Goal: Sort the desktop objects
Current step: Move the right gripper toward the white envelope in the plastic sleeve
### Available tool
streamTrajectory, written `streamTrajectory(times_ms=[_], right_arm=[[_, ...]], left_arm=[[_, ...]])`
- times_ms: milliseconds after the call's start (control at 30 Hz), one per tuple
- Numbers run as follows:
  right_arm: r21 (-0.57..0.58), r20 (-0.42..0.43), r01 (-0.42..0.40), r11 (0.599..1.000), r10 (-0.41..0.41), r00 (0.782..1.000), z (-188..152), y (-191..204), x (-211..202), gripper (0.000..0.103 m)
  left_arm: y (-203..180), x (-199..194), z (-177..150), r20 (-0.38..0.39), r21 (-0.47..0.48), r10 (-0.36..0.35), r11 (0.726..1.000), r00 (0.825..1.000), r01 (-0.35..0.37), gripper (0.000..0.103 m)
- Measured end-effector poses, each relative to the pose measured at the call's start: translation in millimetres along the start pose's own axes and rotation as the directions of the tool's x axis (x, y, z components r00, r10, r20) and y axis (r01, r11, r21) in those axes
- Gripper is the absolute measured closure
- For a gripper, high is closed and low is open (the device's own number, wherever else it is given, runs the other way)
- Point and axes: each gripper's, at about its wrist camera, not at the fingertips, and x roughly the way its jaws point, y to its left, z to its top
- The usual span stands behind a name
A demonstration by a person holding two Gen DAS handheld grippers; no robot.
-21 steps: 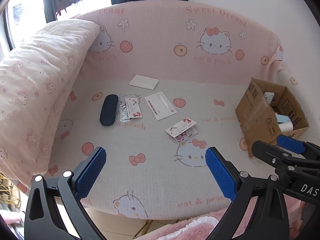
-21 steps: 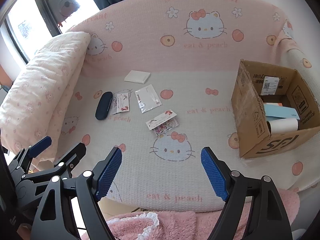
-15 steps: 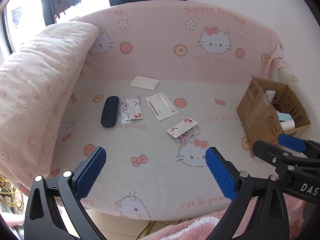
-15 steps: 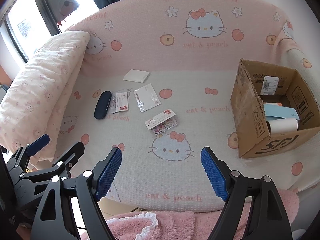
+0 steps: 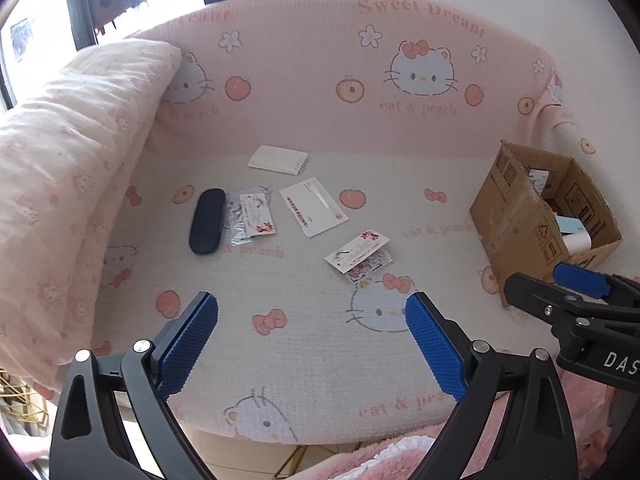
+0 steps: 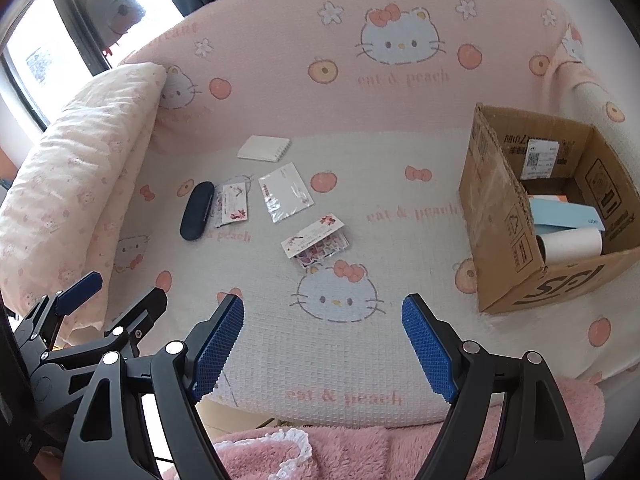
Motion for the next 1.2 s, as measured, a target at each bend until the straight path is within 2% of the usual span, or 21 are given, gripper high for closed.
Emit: streamTrajectory(times_ms=[267, 567, 733, 833, 1000, 1200], right_arm=[[0.005, -0.072, 0.003, 1.000, -0.003, 0.997, 14.3, -6.7, 44.9, 0.023], [-0.006, -0.148, -0.016, 1.000, 0.015, 0.989, 39.8, -1.0, 112.8, 0.023], [-0.049, -0.168, -0.029, 0.998, 0.020, 0.986, 58.0, 8.2, 149.2, 0.023], [-0.089, -0.163, -0.045, 0.995, 0.030, 0.986, 66.4, 16.9, 166.9, 0.023], [-0.155, -0.147, -0.064, 0.986, 0.041, 0.988, 75.0, 27.0, 197.6, 0.023], [-0.110, -0.187, -0.120, 0.987, 0.098, 0.977, 82.9, 18.7, 233.3, 0.023]], left_arm=[[13.1, 41.5, 6.1, -0.040, -0.026, -0.023, 0.999, 0.999, 0.022, 0.006], [37.3, 102.1, 12.4, -0.063, -0.083, -0.095, 0.993, 0.994, 0.090, 0.006], [49.4, 126.3, 19.4, -0.046, -0.118, -0.119, 0.987, 0.992, 0.113, 0.006], [52.8, 140.9, 23.0, -0.034, -0.114, -0.118, 0.987, 0.992, 0.113, 0.007], [57.2, 168.8, 25.4, 0.000, -0.131, -0.154, 0.980, 0.988, 0.153, 0.007], [61.6, 196.9, 23.3, -0.006, -0.167, -0.185, 0.969, 0.983, 0.182, 0.007]])
